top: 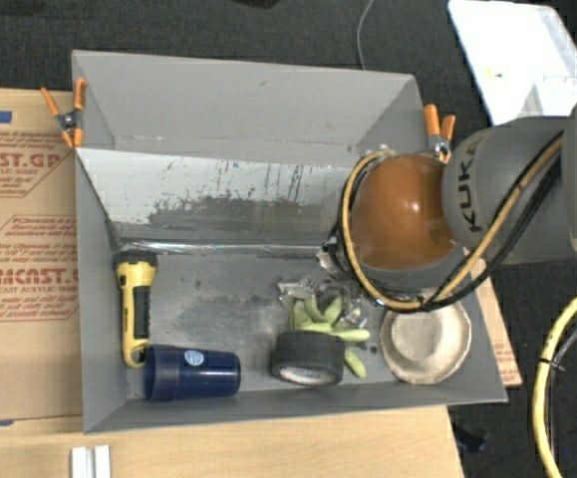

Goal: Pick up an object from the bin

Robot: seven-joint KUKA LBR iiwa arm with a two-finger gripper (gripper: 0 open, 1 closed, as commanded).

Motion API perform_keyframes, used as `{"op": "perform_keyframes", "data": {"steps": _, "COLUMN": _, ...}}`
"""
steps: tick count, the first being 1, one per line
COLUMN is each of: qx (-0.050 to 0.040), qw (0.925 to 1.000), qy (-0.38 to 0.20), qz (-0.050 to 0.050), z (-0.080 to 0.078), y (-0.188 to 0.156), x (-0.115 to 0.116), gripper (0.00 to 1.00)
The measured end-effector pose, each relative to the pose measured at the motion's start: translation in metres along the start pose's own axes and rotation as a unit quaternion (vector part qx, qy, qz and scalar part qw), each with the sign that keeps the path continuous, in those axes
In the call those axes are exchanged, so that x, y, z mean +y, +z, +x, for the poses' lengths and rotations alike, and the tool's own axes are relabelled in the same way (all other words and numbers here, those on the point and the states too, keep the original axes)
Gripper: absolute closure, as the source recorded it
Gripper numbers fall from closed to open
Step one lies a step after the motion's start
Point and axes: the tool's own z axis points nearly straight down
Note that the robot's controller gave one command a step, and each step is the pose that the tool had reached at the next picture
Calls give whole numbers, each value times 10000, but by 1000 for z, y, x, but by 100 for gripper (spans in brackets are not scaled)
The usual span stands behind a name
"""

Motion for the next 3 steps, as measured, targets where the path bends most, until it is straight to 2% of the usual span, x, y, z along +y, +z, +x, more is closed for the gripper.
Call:
{"op": "perform_keyframes", "data": {"steps": 1, "qx": -12, "qw": 9772, "qy": -2125, "qz": 0, "z": -5, "y": 1, "x": -17, "gripper": 100}}
{"op": "perform_keyframes", "data": {"steps": 2, "qx": -11, "qw": 9773, "qy": -2118, "qz": -1, "z": -5, "y": 1, "x": -18, "gripper": 100}}
{"op": "perform_keyframes", "data": {"steps": 3, "qx": -32, "qw": 9539, "qy": -3002, "qz": 9, "z": -4, "y": 1, "x": -18, "gripper": 100}}
